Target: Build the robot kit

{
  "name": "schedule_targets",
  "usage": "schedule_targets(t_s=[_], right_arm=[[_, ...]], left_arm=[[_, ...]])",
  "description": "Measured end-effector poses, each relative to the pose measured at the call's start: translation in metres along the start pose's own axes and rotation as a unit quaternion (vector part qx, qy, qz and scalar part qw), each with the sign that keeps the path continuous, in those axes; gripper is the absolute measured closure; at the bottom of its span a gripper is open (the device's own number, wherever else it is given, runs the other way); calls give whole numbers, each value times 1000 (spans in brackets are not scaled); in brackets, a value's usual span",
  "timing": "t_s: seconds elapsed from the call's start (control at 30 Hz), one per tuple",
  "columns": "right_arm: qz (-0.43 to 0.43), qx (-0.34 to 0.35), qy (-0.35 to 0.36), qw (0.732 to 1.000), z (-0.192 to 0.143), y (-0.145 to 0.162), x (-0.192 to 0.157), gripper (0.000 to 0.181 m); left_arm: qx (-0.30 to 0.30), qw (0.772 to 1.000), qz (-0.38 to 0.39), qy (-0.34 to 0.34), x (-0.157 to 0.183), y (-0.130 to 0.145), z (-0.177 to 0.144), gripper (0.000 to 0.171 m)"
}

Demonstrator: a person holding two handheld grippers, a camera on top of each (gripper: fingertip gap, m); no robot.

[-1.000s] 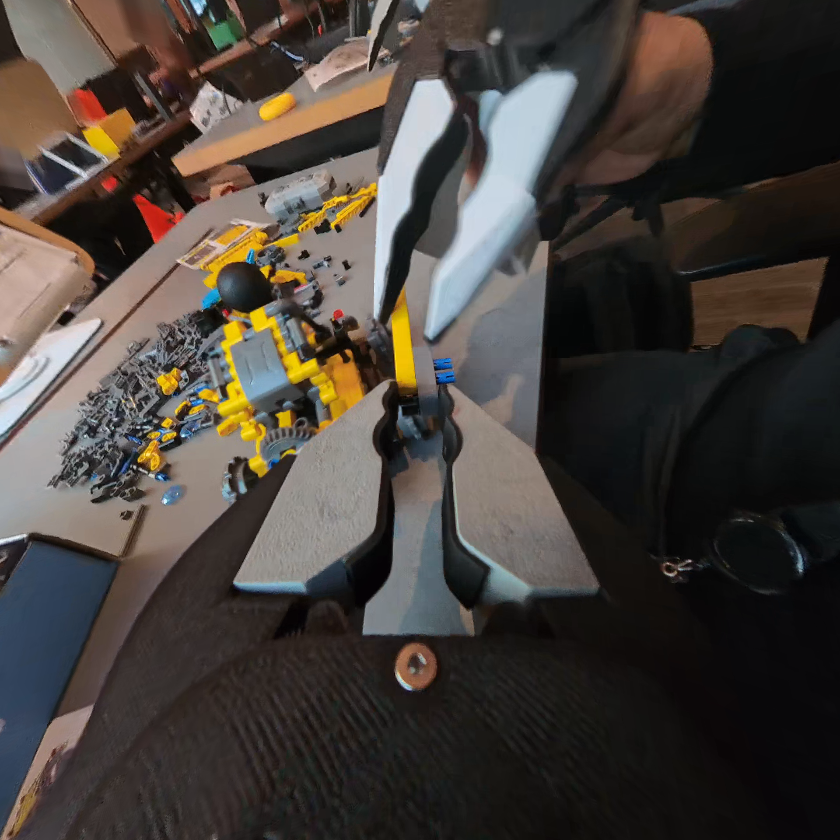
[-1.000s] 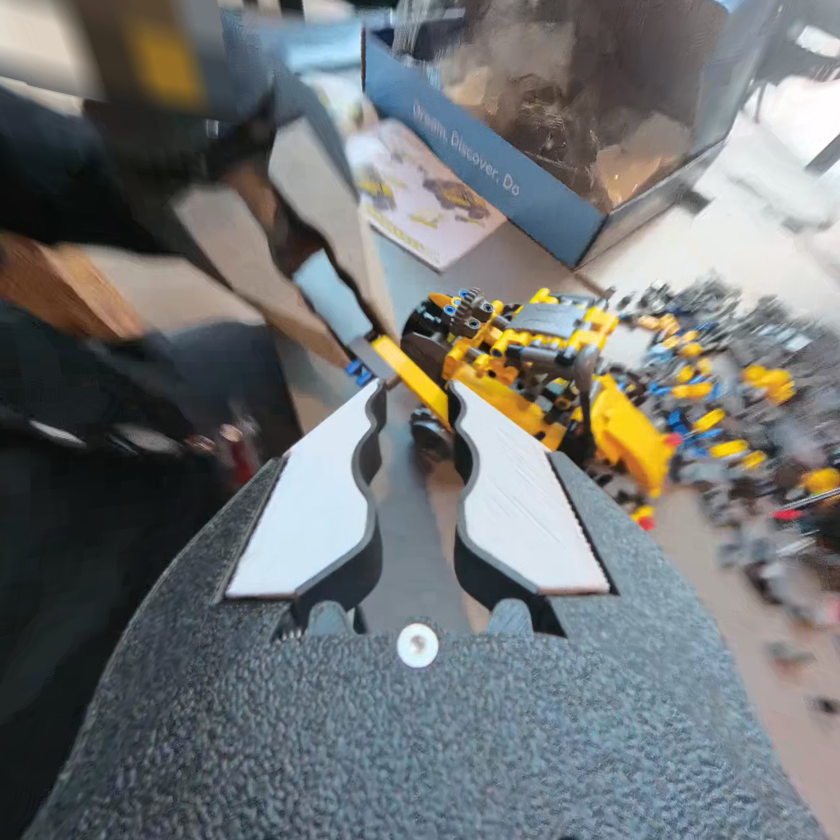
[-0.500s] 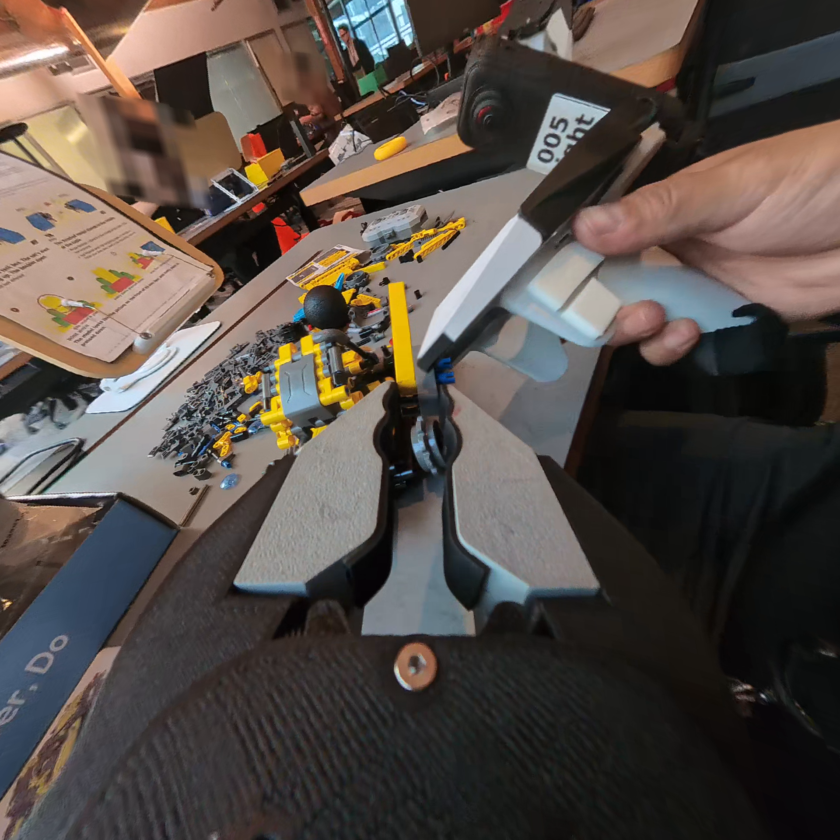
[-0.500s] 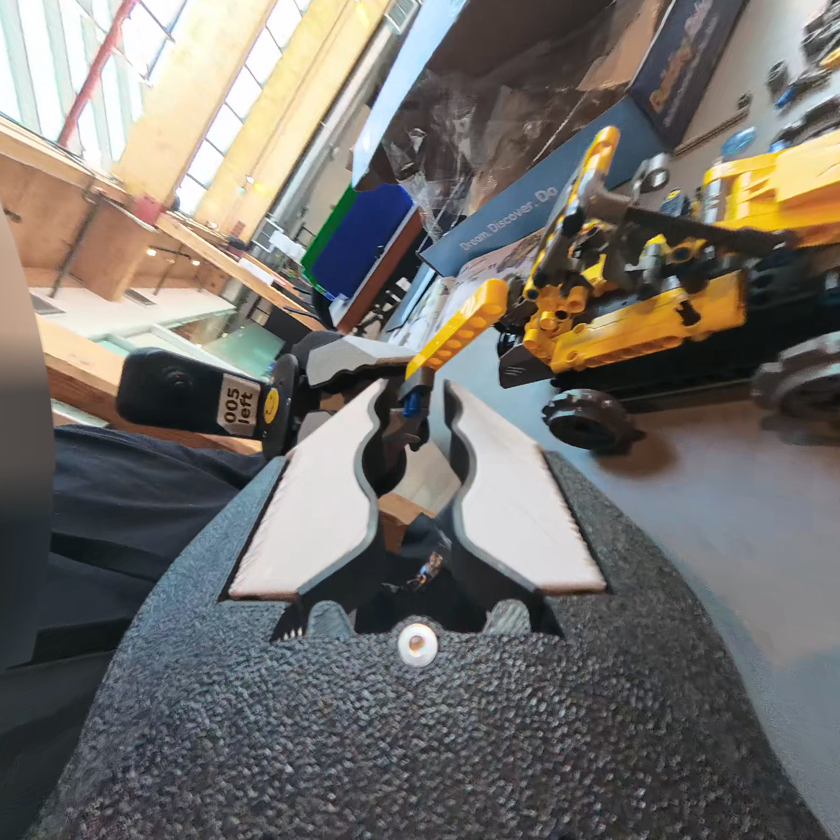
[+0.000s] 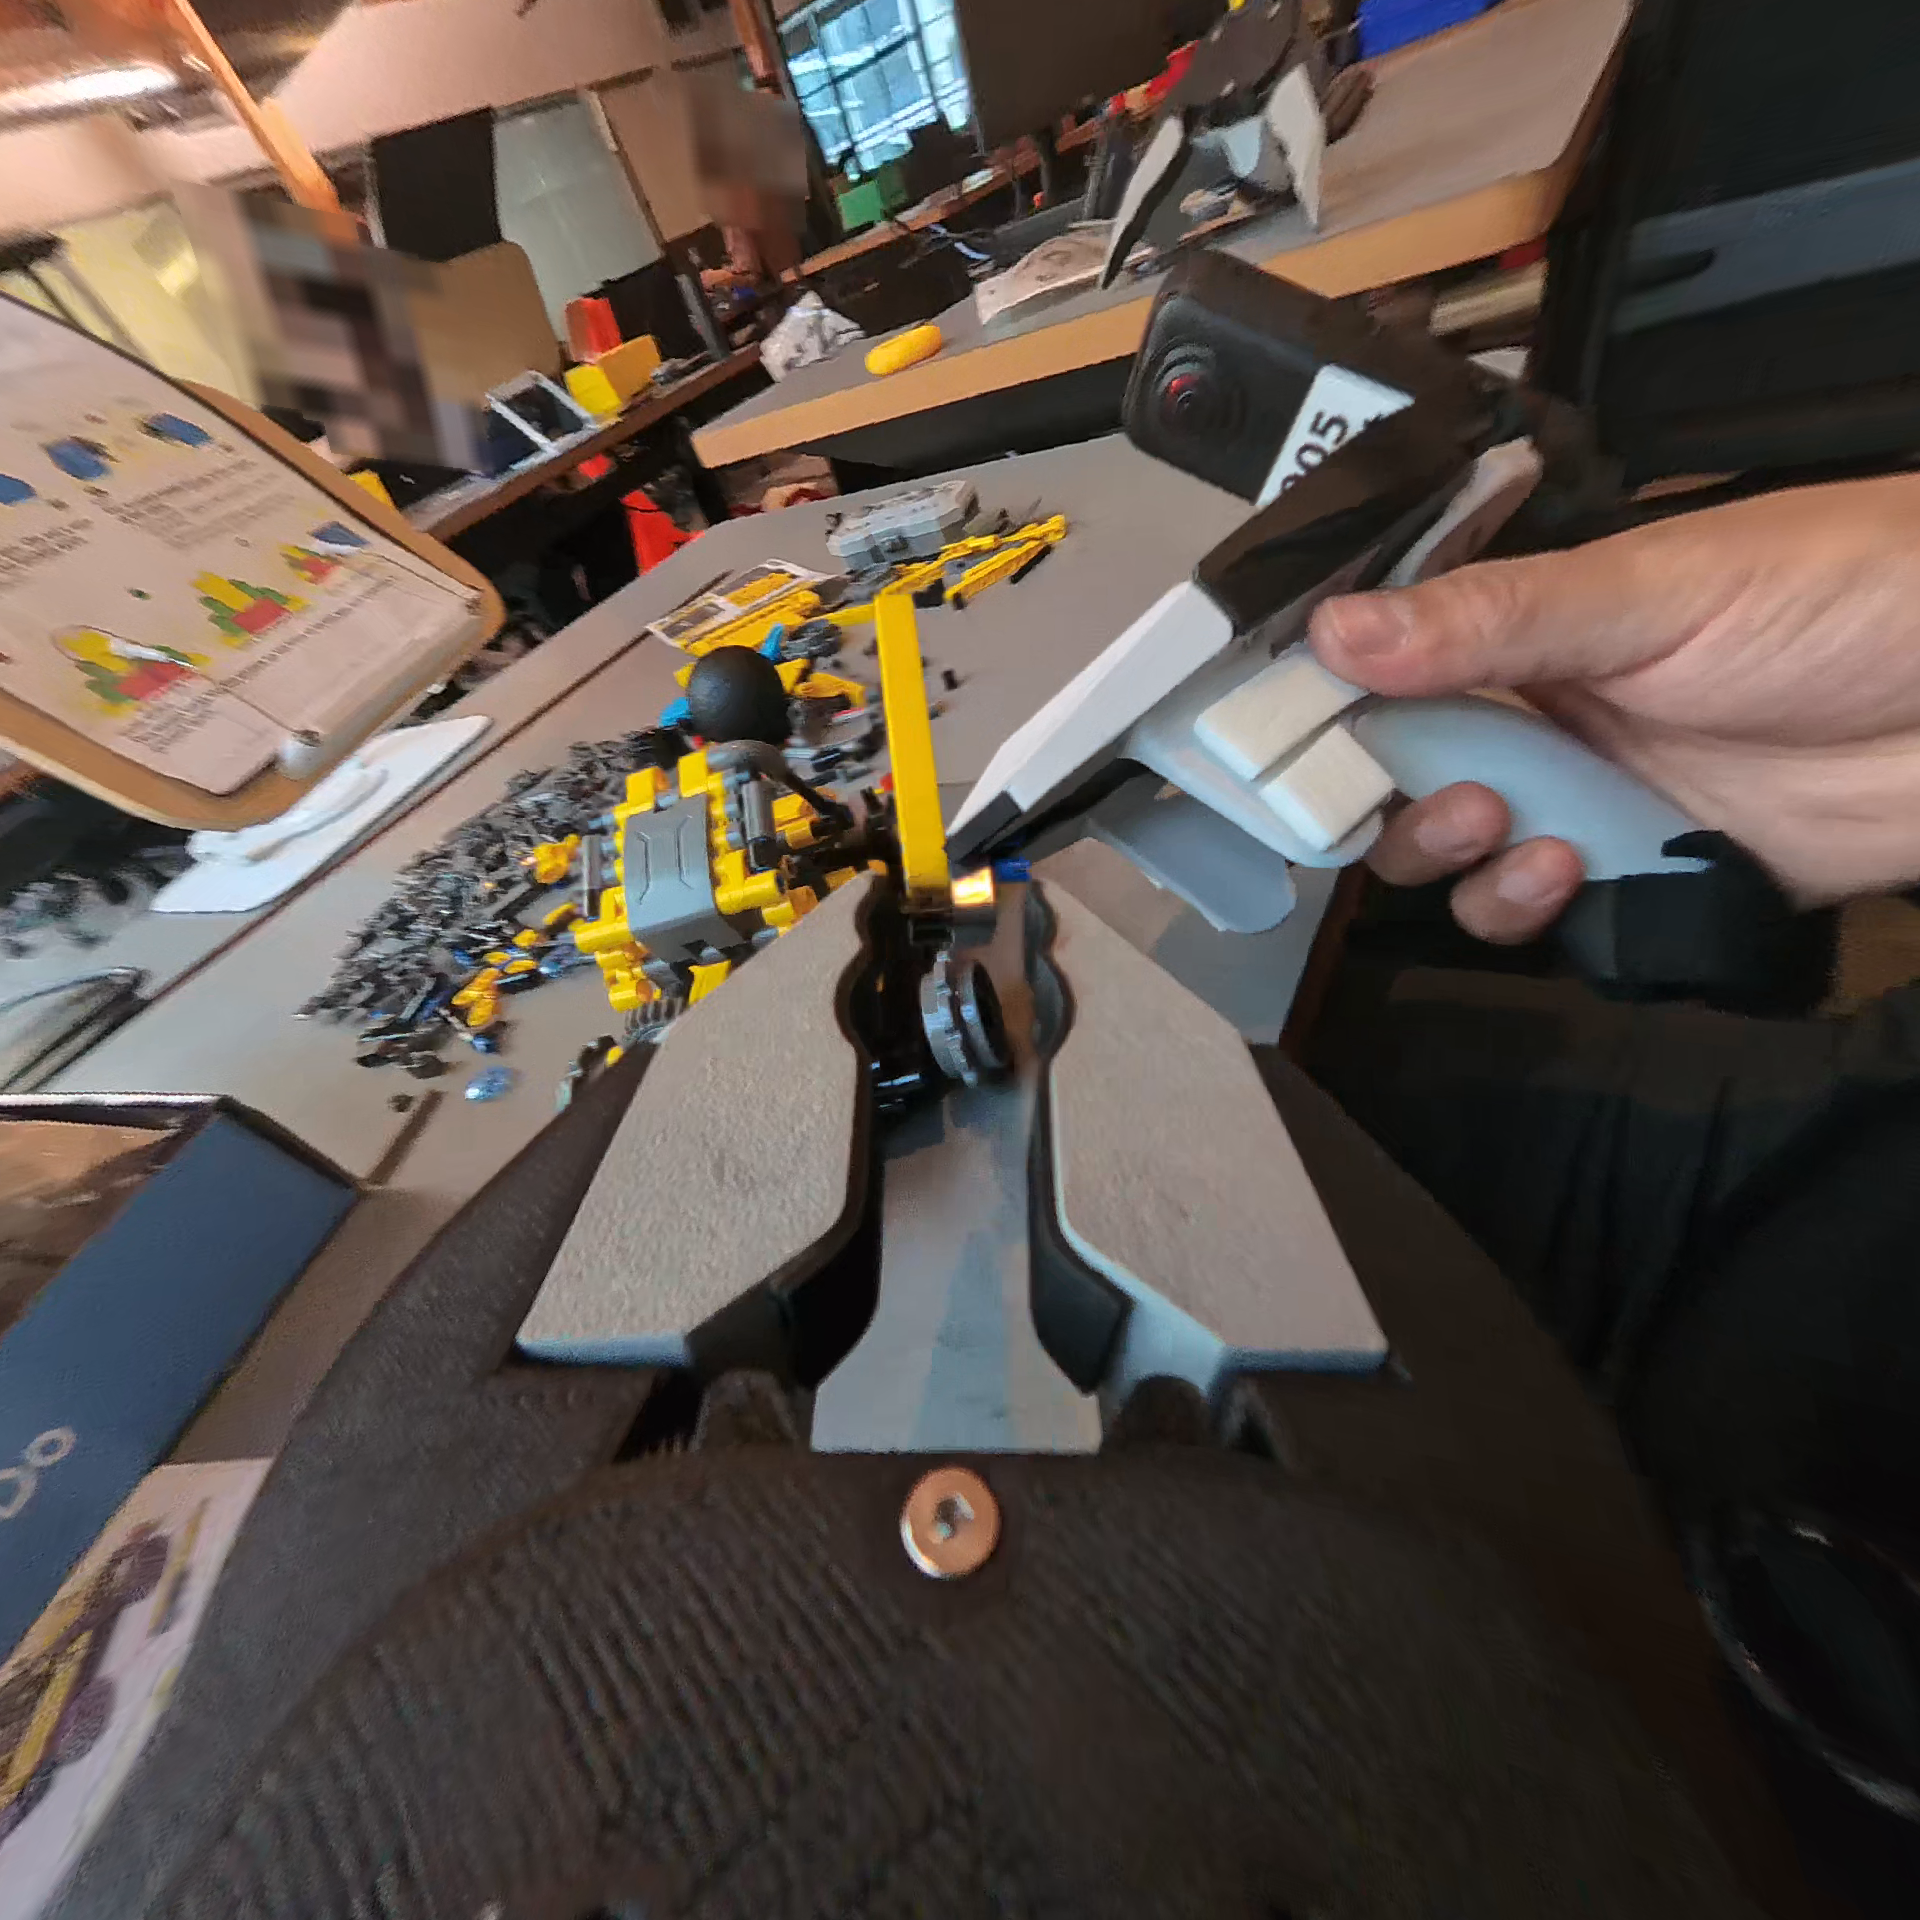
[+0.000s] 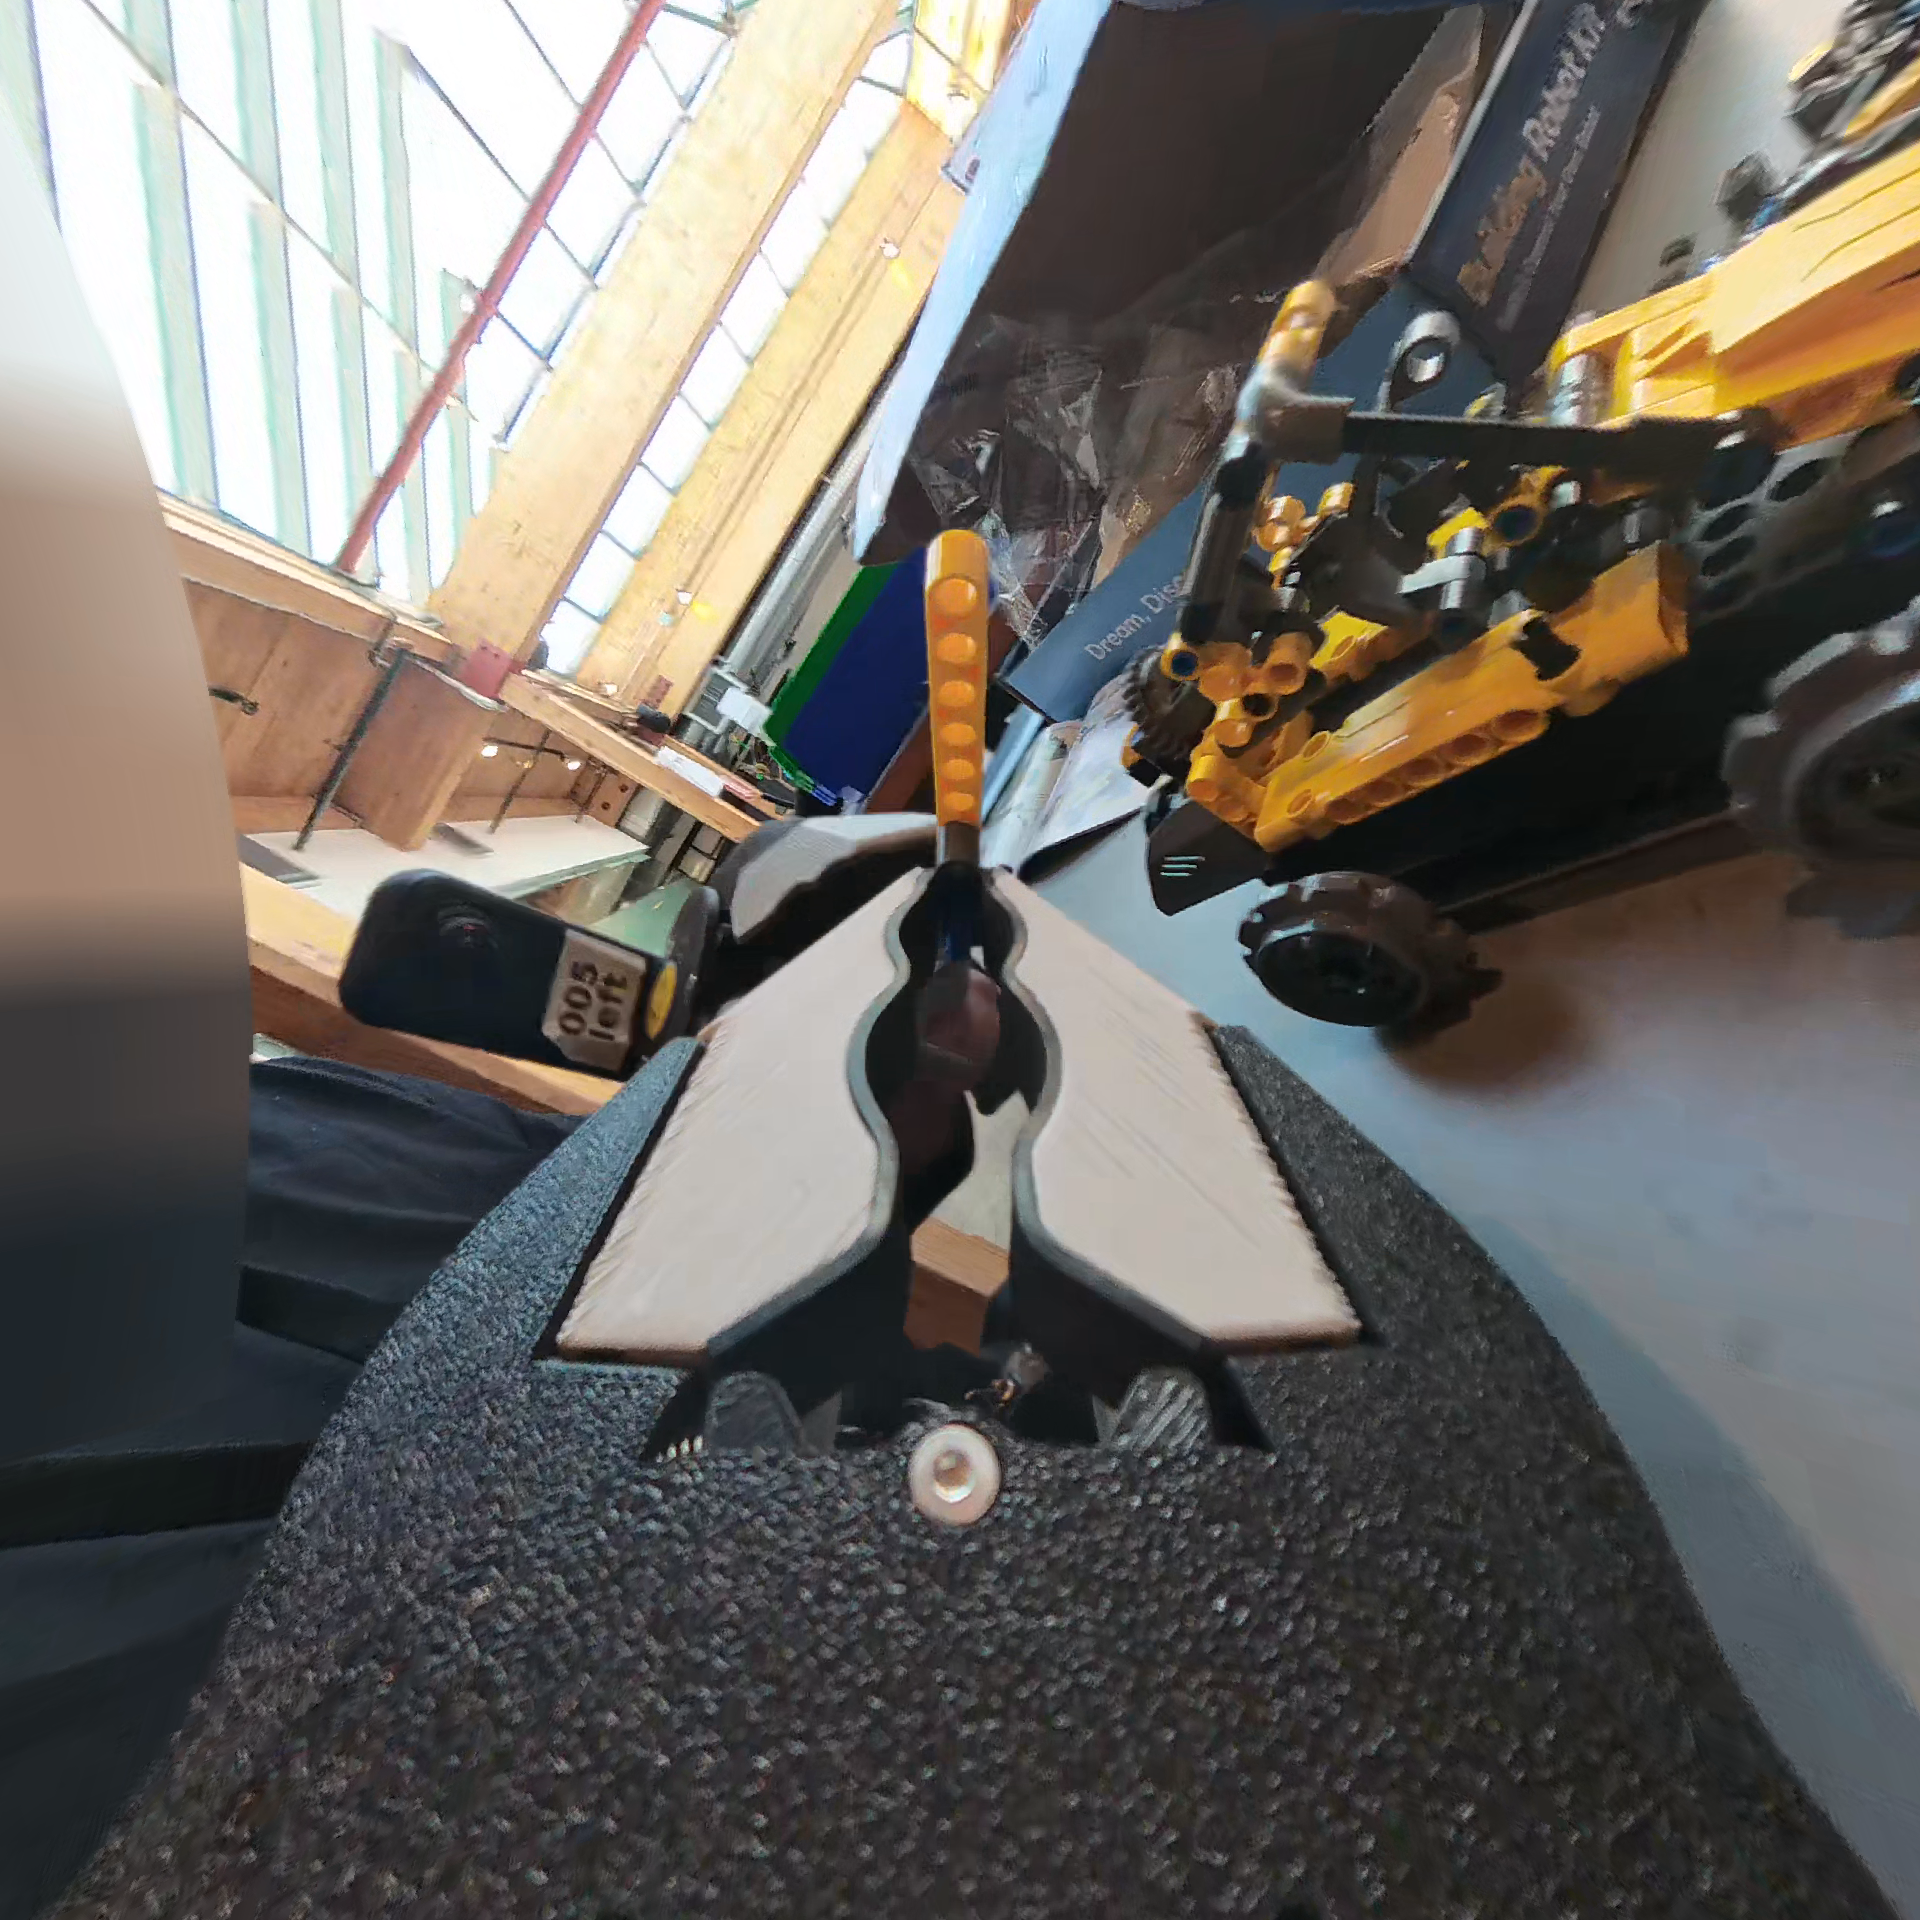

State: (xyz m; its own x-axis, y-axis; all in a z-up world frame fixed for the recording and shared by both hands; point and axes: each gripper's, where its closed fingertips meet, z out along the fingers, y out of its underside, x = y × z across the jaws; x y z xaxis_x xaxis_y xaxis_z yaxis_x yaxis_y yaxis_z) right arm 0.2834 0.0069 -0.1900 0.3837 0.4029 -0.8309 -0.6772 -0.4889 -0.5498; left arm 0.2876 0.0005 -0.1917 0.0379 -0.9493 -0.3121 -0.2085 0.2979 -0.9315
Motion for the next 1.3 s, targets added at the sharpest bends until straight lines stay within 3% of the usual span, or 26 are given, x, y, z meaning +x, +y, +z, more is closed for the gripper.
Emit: schedule_targets(t_s=[0.1, 0.17, 0.23, 0.37, 0.53, 0.67, 0.93, 1.3], right_arm=[[3, -15, 35, 999, -4, 0, 13, 174], [9, -31, 60, 998, -5, 4, 22, 174], [25, -36, 72, 996, -2, 7, 28, 174], [62, -8, 69, 996, 0, -1, 31, 174], [87, -4, 78, 993, 6, 0, 36, 174], [107, 18, 87, 990, 7, -8, 44, 174], [165, 52, 87, 981, 11, -11, 52, 174], [191, 76, 115, 972, 16, -10, 51, 175]], left_arm=[[-24, 999, -28, 19, -30, 4, -6, 121], [-64, 995, -52, 58, -52, 17, -6, 113], [-103, 987, -80, 91, -71, 33, 0, 89], [-135, 962, -127, 201, -64, 48, 11, 89], [-152, 961, -94, 210, -66, 61, 25, 87], [-167, 953, -71, 243, -56, 68, 29, 102], [-130, 958, -90, 238, -56, 67, 32, 102], [-132, 964, -97, 207, -56, 67, 32, 105]])
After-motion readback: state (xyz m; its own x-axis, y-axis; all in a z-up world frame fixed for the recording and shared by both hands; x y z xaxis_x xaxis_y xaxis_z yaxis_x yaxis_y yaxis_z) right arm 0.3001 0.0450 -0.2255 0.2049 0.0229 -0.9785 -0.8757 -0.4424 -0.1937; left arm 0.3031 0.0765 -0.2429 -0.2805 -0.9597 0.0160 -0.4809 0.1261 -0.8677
